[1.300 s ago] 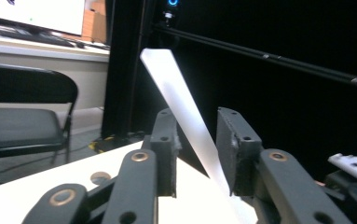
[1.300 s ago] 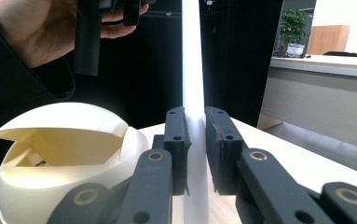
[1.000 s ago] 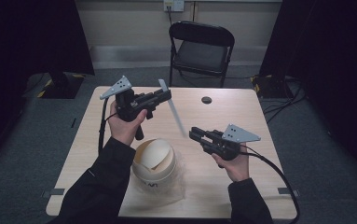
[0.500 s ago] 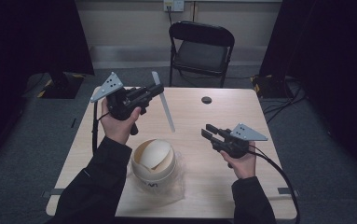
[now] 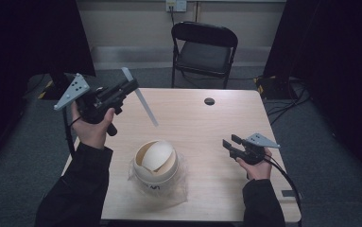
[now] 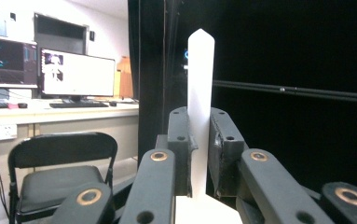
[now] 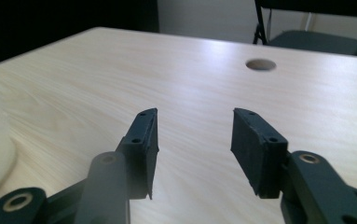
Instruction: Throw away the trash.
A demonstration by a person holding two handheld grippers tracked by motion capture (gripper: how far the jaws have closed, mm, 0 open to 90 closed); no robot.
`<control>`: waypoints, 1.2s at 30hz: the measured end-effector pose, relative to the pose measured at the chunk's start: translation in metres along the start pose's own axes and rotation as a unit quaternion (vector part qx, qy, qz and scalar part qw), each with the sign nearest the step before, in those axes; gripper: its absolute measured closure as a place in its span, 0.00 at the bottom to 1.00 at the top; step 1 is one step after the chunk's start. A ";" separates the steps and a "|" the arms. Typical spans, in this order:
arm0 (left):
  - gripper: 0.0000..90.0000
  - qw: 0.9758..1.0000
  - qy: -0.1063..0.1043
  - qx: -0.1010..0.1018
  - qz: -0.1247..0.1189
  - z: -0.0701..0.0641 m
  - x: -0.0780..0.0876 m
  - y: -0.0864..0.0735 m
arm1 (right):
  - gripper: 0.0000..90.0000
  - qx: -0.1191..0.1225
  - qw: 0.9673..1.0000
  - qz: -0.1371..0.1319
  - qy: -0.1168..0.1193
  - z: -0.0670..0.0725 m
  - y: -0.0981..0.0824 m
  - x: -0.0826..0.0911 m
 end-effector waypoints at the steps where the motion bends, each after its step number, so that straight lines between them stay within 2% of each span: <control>1: 0.90 1.000 0.002 -0.001 -0.001 0.002 0.004 0.002 | 0.56 -0.002 1.000 0.004 -0.004 -0.003 -0.003 0.000; 5: 0.90 1.000 0.005 0.000 -0.003 0.005 0.017 0.005 | 0.55 -0.005 1.000 0.018 -0.019 -0.012 -0.011 0.000; 7: 0.90 1.000 0.006 0.002 -0.004 0.006 0.026 0.007 | 0.54 -0.009 0.999 0.023 -0.032 -0.019 -0.016 0.001; 8: 0.90 1.000 0.006 0.003 -0.005 0.007 0.034 0.007 | 0.52 -0.009 0.999 0.029 -0.045 -0.025 -0.020 0.002; 15: 0.90 1.000 -0.005 0.005 -0.006 0.001 0.050 0.005 | 0.45 -0.009 0.996 0.050 -0.073 -0.041 -0.033 0.003; 20: 0.90 1.000 -0.016 0.012 -0.009 -0.006 0.059 0.004 | 0.44 -0.014 0.996 0.054 -0.076 -0.044 -0.036 0.003; 25: 0.90 1.000 -0.026 0.013 -0.001 -0.014 0.065 -0.003 | 0.43 -0.017 0.995 0.056 -0.079 -0.046 -0.036 0.004; 36: 0.90 0.998 -0.040 0.035 0.019 -0.022 0.067 -0.030 | 0.43 -0.017 0.995 0.059 -0.081 -0.046 -0.037 0.004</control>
Point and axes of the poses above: each handheld gripper's, and its own axes: x roughly backward along the jaws, y roughly out of its top, z roughly to its left, the point moved 8 cm from there along -x, roughly forward along the jaws, and after that the axes turned 13 degrees about -x, right-handed, at the moved point
